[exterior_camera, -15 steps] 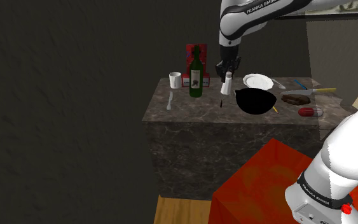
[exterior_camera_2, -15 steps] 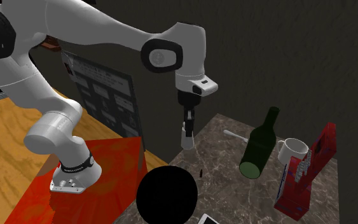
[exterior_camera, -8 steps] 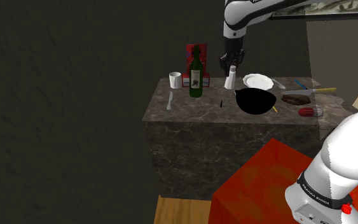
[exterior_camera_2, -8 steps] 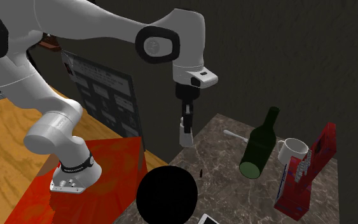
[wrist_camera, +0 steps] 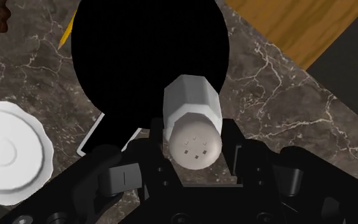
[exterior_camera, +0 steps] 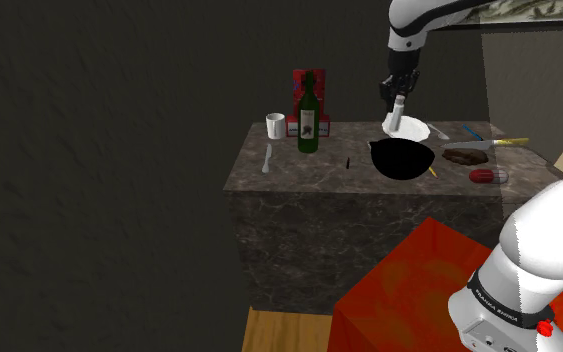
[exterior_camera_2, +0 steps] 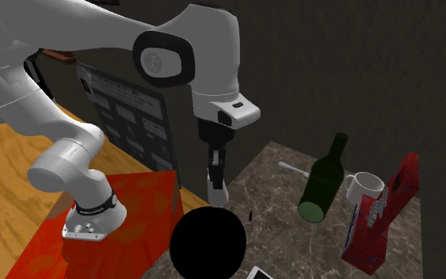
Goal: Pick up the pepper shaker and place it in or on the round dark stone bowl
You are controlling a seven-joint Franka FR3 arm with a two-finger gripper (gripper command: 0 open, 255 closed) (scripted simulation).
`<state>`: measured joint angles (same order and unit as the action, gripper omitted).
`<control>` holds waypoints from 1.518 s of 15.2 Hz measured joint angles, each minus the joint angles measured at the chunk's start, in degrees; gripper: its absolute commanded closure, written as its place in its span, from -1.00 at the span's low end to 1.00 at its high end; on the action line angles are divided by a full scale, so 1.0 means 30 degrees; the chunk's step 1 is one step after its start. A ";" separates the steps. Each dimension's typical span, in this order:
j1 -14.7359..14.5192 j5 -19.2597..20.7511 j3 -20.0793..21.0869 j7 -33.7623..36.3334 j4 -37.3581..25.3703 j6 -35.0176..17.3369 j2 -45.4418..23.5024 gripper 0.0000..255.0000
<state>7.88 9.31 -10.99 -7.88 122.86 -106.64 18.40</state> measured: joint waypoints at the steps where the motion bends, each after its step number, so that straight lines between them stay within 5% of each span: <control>1: 0.0180 0.0094 -0.0287 -0.0454 -0.0095 0.0174 0.0139 1.00; 6: 0.0813 0.0442 -0.1376 -0.2001 0.0166 -0.0128 0.0315 1.00; 23: 0.0961 0.0683 -0.1794 -0.1798 0.3564 -0.4283 -0.0453 1.00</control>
<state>10.76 11.36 -16.37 -13.28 133.56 -119.49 17.04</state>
